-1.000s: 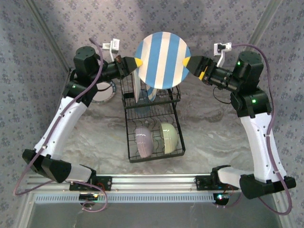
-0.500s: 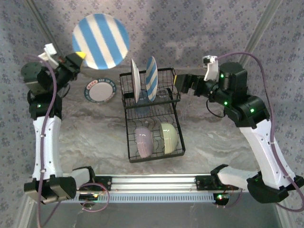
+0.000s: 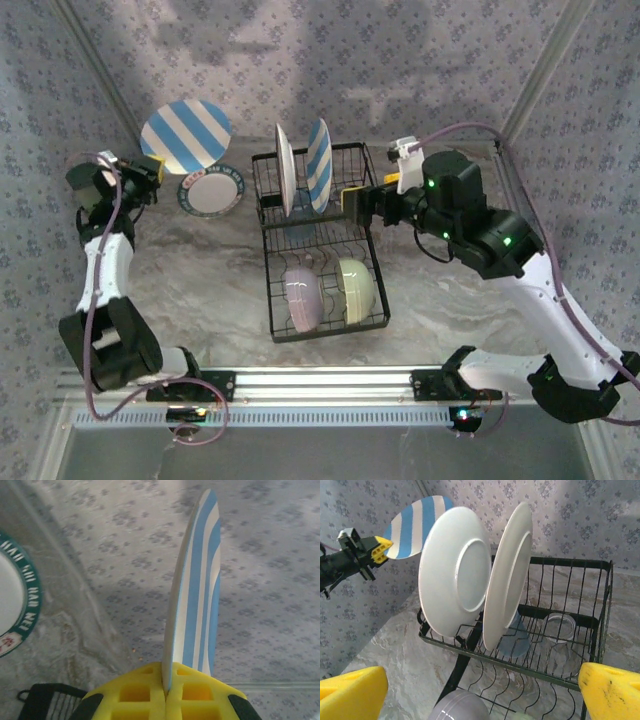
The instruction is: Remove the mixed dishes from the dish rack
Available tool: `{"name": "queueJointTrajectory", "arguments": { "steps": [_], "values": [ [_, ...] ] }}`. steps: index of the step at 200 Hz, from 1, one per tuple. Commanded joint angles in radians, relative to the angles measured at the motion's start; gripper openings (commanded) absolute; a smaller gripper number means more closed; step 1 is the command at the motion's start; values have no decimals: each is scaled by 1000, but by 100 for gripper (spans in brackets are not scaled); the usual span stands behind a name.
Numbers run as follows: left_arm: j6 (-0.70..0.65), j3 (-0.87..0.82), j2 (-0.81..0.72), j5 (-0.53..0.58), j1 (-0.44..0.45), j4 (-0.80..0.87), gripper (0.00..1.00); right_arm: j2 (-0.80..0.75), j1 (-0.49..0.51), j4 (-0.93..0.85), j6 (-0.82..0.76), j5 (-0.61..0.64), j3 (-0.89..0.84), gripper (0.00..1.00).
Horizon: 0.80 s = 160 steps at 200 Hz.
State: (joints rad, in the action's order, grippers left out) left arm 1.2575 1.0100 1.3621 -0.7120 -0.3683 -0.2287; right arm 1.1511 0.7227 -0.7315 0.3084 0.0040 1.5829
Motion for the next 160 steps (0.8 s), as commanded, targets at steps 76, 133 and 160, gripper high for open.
{"name": "queueJointTrajectory", "arguments": {
  "steps": [76,133,160],
  "values": [
    [-67,-81,301,109,39,-198,0,-83,12,63,-2,-41,-128,100],
    [-133,-41,409,184,70,-117,0,-109,12,59,17,-50,-147,100],
    [-146,-17,445,185,74,-123,0,-110,14,60,23,-56,-152,100]
  ]
}}
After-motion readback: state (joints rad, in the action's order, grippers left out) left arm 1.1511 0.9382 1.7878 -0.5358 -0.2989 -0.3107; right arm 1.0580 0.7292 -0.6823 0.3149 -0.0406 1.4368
